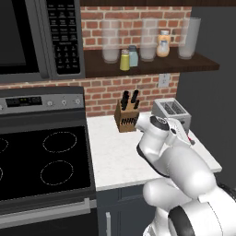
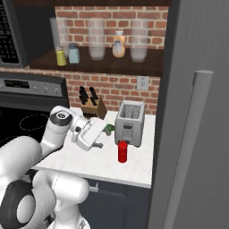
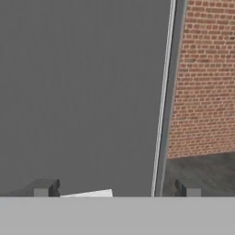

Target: Put the shaker and condiment bottle from the counter next to their counterparts in the cabinet.

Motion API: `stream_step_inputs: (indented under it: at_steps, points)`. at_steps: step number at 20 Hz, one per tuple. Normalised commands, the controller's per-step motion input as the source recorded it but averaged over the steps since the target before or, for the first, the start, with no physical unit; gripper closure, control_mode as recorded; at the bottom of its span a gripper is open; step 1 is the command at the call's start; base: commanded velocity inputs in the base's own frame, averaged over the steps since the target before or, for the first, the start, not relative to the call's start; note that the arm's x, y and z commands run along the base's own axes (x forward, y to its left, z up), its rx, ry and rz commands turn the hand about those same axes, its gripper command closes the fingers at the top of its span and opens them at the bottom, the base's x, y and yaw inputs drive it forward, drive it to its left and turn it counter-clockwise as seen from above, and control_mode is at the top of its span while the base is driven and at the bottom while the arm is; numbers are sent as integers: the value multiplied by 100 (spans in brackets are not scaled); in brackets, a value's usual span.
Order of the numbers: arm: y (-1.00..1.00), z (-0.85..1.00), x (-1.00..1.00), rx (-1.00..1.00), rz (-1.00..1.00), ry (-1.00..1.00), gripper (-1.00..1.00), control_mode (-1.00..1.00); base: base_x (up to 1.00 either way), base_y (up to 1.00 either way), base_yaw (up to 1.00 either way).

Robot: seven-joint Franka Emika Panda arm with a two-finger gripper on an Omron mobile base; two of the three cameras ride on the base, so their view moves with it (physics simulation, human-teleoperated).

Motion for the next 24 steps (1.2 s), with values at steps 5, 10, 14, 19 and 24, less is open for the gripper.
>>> stream_step_inputs:
  at_steps: [5,10,14,19,24]
  points:
    - [-14,-12,11,0,0,3,-100,-100,0,0,0]
    - [-13,-15,10,0,0,3,-100,-100,0,0,0]
    - [-12,-16,9,0,0,3,-100,-100,0,0,0]
    - [-10,-17,11,0,0,4,-100,-100,0,0,0]
    - [-8,-17,12,0,0,4,-100,-100,0,0,0]
